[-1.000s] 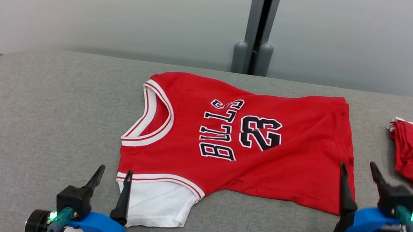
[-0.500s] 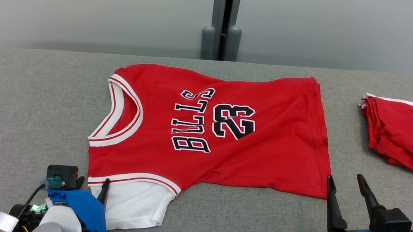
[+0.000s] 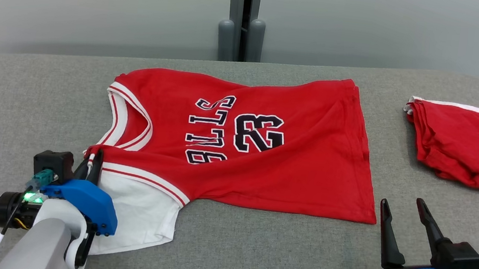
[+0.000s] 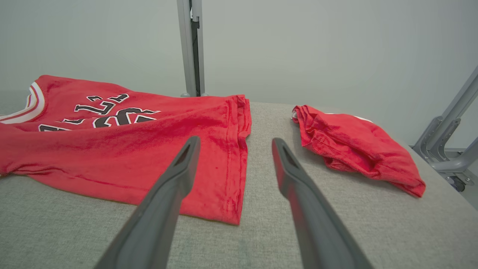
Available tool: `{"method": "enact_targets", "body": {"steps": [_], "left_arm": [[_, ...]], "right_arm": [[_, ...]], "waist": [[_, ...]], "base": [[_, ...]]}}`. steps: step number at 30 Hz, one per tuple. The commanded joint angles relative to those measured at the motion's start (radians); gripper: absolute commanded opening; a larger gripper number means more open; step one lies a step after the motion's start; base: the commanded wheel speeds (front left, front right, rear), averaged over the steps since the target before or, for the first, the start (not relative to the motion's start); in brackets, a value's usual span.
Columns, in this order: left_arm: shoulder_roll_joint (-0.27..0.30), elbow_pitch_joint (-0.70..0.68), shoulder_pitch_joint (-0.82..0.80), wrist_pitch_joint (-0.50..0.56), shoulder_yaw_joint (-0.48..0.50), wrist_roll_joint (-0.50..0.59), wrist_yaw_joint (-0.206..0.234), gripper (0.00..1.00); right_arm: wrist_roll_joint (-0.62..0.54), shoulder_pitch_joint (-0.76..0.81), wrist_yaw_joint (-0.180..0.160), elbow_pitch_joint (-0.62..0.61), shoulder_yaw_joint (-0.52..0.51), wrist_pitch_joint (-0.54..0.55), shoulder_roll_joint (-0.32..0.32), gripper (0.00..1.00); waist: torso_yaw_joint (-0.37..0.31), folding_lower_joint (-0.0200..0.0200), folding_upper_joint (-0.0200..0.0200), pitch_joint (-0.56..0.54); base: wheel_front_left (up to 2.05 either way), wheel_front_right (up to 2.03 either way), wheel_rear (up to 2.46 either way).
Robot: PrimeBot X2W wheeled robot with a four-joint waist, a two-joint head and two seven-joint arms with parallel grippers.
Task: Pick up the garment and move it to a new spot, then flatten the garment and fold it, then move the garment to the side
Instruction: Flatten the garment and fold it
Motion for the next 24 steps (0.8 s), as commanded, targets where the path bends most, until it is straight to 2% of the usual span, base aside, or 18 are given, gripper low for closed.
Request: {"method": "enact_targets", "body": {"steps": [1,2,3,4,12,20,24], "left_arm": [[0.002,0.016,-0.02,-0.015,0.002,0.007,-0.004,0.03],[-0.001,0.028,-0.027,-0.021,0.0,0.008,-0.006,0.37],[-0.002,0.036,-0.034,-0.031,-0.001,0.01,-0.007,0.85],[-0.005,0.044,-0.037,-0.041,0.0,0.007,-0.008,1.0],[-0.021,0.013,0.013,-0.095,0.021,0.012,-0.026,1.0],[-0.063,-0.288,0.209,-0.098,0.11,0.086,-0.011,1.0],[-0.098,-0.373,0.313,-0.099,0.13,0.117,-0.009,1.0]], "right_arm": [[0.011,0.013,0.0,-0.004,0.002,0.003,0.0,1.0],[0.01,0.013,0.0,-0.002,0.004,0.003,0.0,1.0],[0.012,0.013,0.0,0.0,0.005,0.002,0.0,1.0],[0.014,0.014,0.0,0.002,0.006,0.001,0.0,1.0],[0.026,0.037,0.0,0.005,-0.004,-0.015,0.0,1.0],[0.052,0.079,0.0,0.012,-0.018,-0.032,0.0,1.0],[0.066,0.086,0.0,0.033,-0.017,-0.035,0.0,1.0]], "waist": [[0.0,0.0,0.0,0.0],[0.0,0.0,0.0,0.0],[0.001,0.0,0.0,-0.001],[0.002,0.0,0.0,-0.003],[0.024,0.0,0.0,-0.027],[0.064,0.0,0.0,-0.072],[0.076,0.0,0.0,-0.099]], "base": [[0.0,0.0,0.0],[0.0,0.0,0.0],[0.0,0.0,0.0],[0.0,0.0,0.0],[0.0,0.0,0.0],[0.0,0.0,0.0],[0.0,0.0,0.0]]}}
